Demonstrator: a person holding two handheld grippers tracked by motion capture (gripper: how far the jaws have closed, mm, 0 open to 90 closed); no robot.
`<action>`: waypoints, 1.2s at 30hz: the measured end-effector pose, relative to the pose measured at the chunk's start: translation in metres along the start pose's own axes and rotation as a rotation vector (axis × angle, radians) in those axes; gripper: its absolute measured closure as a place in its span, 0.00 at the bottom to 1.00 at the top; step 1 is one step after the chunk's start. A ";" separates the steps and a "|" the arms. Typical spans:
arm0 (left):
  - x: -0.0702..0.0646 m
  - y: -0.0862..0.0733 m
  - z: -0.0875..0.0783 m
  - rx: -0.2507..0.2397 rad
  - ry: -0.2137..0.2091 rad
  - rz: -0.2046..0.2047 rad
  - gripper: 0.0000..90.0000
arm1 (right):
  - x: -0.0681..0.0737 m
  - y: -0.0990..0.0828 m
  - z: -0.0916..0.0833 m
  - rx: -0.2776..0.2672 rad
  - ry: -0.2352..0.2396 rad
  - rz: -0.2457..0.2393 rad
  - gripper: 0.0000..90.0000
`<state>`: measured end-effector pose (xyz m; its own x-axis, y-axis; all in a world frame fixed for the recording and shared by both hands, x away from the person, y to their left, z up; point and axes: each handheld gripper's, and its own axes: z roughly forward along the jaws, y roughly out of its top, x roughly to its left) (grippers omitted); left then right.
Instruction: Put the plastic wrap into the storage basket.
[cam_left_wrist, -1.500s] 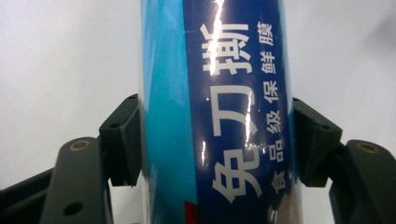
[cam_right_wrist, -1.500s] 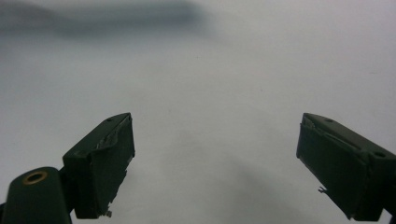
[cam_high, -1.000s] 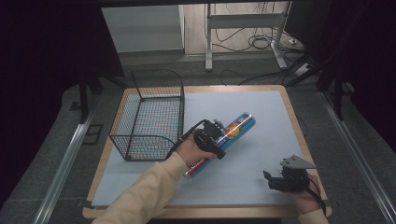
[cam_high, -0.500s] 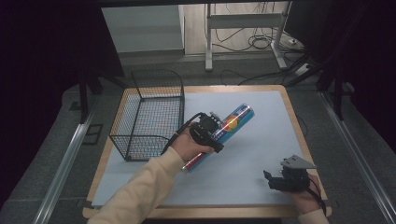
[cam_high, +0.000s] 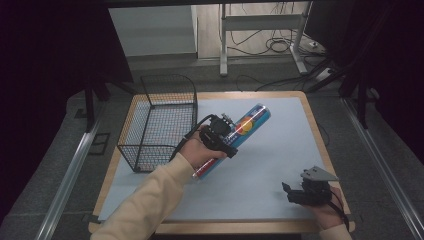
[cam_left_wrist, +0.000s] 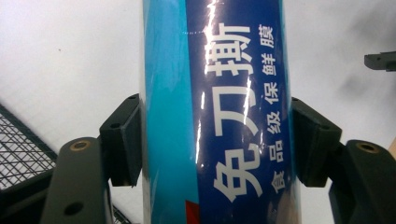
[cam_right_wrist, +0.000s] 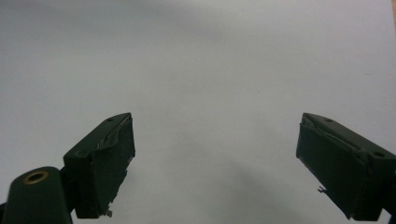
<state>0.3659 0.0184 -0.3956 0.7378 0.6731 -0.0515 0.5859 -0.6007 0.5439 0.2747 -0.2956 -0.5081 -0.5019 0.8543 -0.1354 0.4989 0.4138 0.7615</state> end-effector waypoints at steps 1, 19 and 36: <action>0.001 0.000 -0.001 -0.002 0.002 0.001 0.35 | 0.000 0.000 0.000 -0.001 0.000 0.000 0.13; 0.014 0.003 -0.022 -0.029 0.038 -0.005 0.35 | -0.001 0.000 -0.001 -0.005 -0.003 0.002 0.13; 0.025 0.008 -0.030 -0.046 0.066 -0.019 0.35 | -0.001 0.000 -0.001 -0.006 -0.004 0.008 0.13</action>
<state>0.3791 0.0438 -0.3673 0.7019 0.7122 -0.0078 0.5829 -0.5681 0.5810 0.2747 -0.2966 -0.5072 -0.4953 0.8586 -0.1320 0.4983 0.4053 0.7664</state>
